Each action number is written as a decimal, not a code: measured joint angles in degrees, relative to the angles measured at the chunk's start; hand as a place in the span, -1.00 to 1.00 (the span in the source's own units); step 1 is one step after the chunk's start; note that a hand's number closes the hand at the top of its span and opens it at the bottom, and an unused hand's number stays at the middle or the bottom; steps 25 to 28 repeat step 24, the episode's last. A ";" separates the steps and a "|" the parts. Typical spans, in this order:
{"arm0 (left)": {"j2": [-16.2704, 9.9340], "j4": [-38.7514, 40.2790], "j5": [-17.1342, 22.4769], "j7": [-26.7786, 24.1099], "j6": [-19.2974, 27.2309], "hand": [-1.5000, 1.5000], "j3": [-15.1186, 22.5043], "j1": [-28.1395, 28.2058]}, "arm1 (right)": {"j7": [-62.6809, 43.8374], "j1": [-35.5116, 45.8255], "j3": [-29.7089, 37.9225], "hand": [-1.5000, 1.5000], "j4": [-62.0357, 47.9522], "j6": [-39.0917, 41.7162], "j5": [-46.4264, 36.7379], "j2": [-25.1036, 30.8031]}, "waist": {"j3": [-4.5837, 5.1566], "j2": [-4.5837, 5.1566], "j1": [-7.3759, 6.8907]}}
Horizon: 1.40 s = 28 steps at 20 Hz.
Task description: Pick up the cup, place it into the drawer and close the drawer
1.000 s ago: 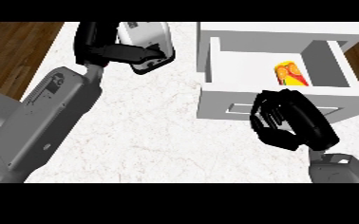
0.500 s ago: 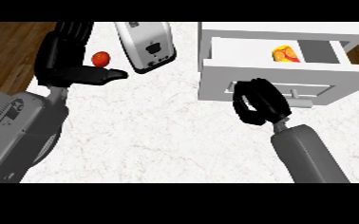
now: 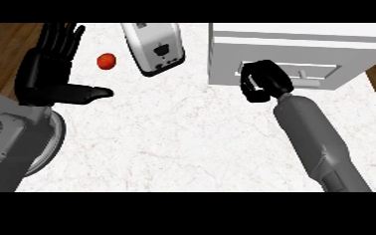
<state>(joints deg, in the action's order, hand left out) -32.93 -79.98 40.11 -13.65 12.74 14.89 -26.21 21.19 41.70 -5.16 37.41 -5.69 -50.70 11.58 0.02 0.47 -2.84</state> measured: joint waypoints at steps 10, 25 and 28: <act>0.61 1.43 0.22 -2.51 -5.51 -1.00 -1.16 2.59 | 6.98 8.51 4.87 1.00 -15.76 2.93 2.67 1.31 | 0.09 0.10 -1.29; 2.14 1.42 0.26 -3.06 -8.45 -1.00 -0.41 2.99 | 16.08 9.04 8.05 1.00 -19.08 7.10 5.79 3.59 | 0.22 0.35 -2.86; 2.14 1.42 0.26 -3.06 -8.45 -1.00 -0.41 2.99 | 16.08 9.04 8.05 1.00 -19.08 7.10 5.79 3.59 | 0.22 0.35 -2.86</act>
